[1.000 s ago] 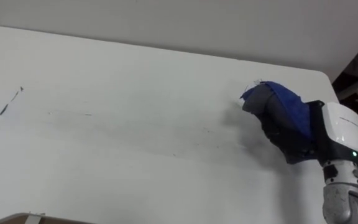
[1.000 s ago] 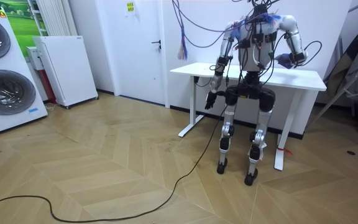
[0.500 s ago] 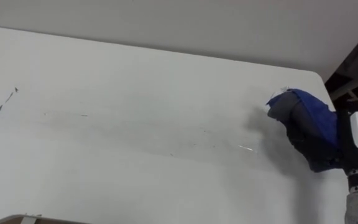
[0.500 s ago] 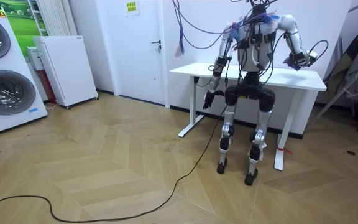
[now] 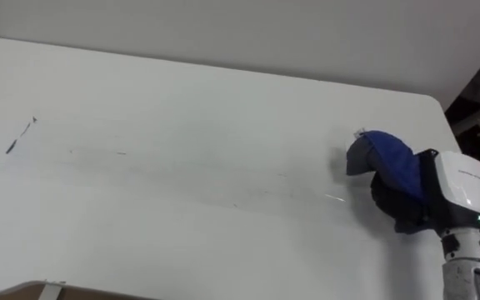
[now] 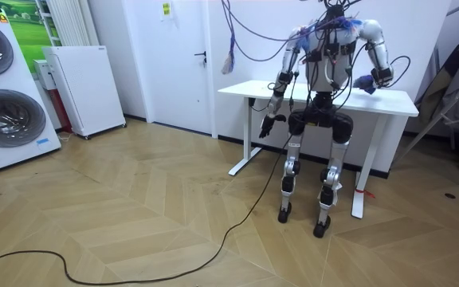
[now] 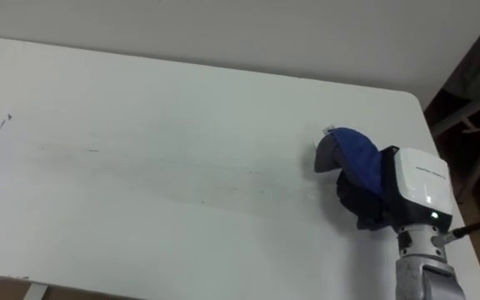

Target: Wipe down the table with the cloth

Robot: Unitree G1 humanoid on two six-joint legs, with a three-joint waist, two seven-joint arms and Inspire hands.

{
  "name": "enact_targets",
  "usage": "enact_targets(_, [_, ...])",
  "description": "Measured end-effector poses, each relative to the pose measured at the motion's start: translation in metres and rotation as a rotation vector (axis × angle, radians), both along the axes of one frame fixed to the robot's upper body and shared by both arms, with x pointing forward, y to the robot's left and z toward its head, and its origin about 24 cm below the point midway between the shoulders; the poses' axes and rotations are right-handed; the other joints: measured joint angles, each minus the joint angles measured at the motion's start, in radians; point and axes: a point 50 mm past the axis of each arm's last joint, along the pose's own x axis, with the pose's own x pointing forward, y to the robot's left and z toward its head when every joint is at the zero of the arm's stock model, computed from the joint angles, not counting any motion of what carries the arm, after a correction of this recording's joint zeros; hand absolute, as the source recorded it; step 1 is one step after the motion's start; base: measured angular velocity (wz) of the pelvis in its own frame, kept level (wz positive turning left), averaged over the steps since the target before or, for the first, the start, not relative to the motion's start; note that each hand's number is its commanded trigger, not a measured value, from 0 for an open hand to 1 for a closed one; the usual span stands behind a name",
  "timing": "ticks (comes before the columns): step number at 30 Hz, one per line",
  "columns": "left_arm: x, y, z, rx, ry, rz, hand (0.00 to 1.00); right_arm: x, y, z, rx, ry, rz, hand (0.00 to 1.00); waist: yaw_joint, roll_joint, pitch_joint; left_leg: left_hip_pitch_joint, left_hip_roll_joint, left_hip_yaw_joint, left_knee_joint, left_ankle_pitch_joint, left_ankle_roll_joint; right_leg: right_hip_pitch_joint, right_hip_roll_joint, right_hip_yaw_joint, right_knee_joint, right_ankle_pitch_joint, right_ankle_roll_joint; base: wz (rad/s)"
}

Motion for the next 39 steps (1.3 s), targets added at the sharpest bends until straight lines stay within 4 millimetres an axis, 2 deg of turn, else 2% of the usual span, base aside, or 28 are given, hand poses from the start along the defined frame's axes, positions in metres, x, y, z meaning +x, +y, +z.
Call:
enact_targets(5, [-0.002, 0.0, 0.0, -0.001, 0.005, 0.001, 0.0, 0.0, 0.008, -0.003, 0.008, 0.013, 0.035, 0.0, 0.015, -0.008, 0.0005, 0.0, -0.001, -0.006, 0.001, 0.0, 0.0, -0.004, 0.0, -0.001, 0.0, 0.0, 0.0, 0.02])
enact_targets(15, [-0.002, 0.0, 0.0, -0.002, 0.005, 0.0, 0.0, 0.0, 0.008, -0.004, 0.007, 0.018, 0.033, 0.0, 0.002, -0.012, 0.0028, -0.006, -0.002, -0.018, 0.002, 0.0, 0.0, -0.002, 0.0, -0.005, 0.0, 0.0, 0.0, 0.01])
enact_targets(20, [-0.001, -0.001, 0.0, -0.01, -0.003, 0.016, 0.0, -0.005, -0.002, -0.012, -0.004, 0.06, -0.007, 0.0, -0.013, -0.014, 0.0023, -0.009, -0.004, -0.02, 0.015, 0.0, 0.0, 0.003, -0.003, -0.013, 0.0, 0.0, 0.0, 0.05])
enact_targets(24, [-0.004, 0.0, 0.0, -0.01, 0.002, 0.022, 0.0, -0.006, -0.011, -0.01, 0.004, 0.047, -0.045, 0.0, -0.022, -0.01, 0.0041, -0.005, -0.004, -0.019, 0.015, 0.0, 0.0, 0.005, -0.002, -0.005, -0.001, 0.0, 0.0, -0.02])
enact_targets(27, [-0.004, 0.0, 0.0, -0.013, 0.0, 0.027, 0.0, -0.008, -0.021, -0.009, 0.102, 0.018, -0.122, 0.0, -0.026, -0.008, 0.0038, -0.001, -0.004, -0.019, 0.008, 0.0, 0.0, 0.006, -0.002, -0.005, 0.0, 0.0, 0.0, -0.01])
enact_targets(28, [-0.004, 0.0, 0.0, -0.014, 0.001, 0.028, 0.0, -0.009, -0.026, -0.008, 0.162, -0.006, -0.162, 0.06, -0.027, -0.009, 0.0034, -0.003, -0.004, -0.018, 0.009, 0.0, 0.0, 0.008, -0.002, -0.006, 0.0, 0.0, 0.0, 0.0])
enact_targets(29, [-0.005, 0.0, 0.0, -0.016, 0.0, 0.034, 0.0, -0.009, -0.029, -0.006, 0.231, -0.037, -0.204, 0.16, -0.028, -0.009, 0.0035, -0.003, -0.004, -0.018, 0.01, 0.0, 0.0, 0.009, -0.002, -0.005, 0.0, 0.0, 0.0, 0.0])
enact_targets(30, [-0.006, 0.0, 0.0, -0.017, 0.0, 0.034, 0.0, -0.01, -0.03, -0.006, 0.259, -0.051, -0.221, 0.79, -0.029, -0.009, 0.0031, -0.003, -0.004, -0.017, 0.01, 0.0, 0.0, 0.01, -0.002, -0.005, 0.0, 0.0, 0.0, 0.0])
enact_targets(31, [-0.007, 0.0, 0.0, -0.019, -0.002, 0.033, 0.0, -0.01, -0.034, -0.004, 0.297, -0.076, -0.248, 1.0, -0.039, -0.01, 0.0024, -0.003, -0.004, -0.019, 0.012, 0.0, 0.0, 0.012, -0.002, -0.006, 0.0, 0.0, 0.0, 0.04])
enact_targets(37, [-0.016, 0.004, -0.001, -0.016, 0.012, 0.059, 0.0, -0.014, -0.053, 0.006, 0.401, -0.181, -0.348, 1.0, -0.058, -0.007, 0.0031, 0.001, -0.004, -0.017, 0.012, 0.0, 0.0, 0.013, -0.002, -0.001, 0.0, 0.0, 0.0, -0.01])
enact_targets(38, [-0.017, 0.003, -0.001, -0.016, 0.016, 0.061, 0.0, -0.016, -0.055, 0.004, 0.409, -0.183, -0.364, 0.88, -0.063, -0.006, 0.0031, 0.002, -0.004, -0.016, 0.014, 0.0, 0.0, 0.014, -0.002, 0.0, 0.0, 0.0, 0.0, 0.0])
enact_targets(39, [-0.017, 0.003, -0.001, -0.017, 0.018, 0.061, 0.0, -0.018, -0.056, 0.001, 0.413, -0.176, -0.373, 0.52, -0.065, -0.005, 0.0034, 0.004, -0.003, -0.015, 0.015, 0.0, 0.0, 0.014, -0.002, 0.001, 0.0, 0.0, 0.0, 0.0])
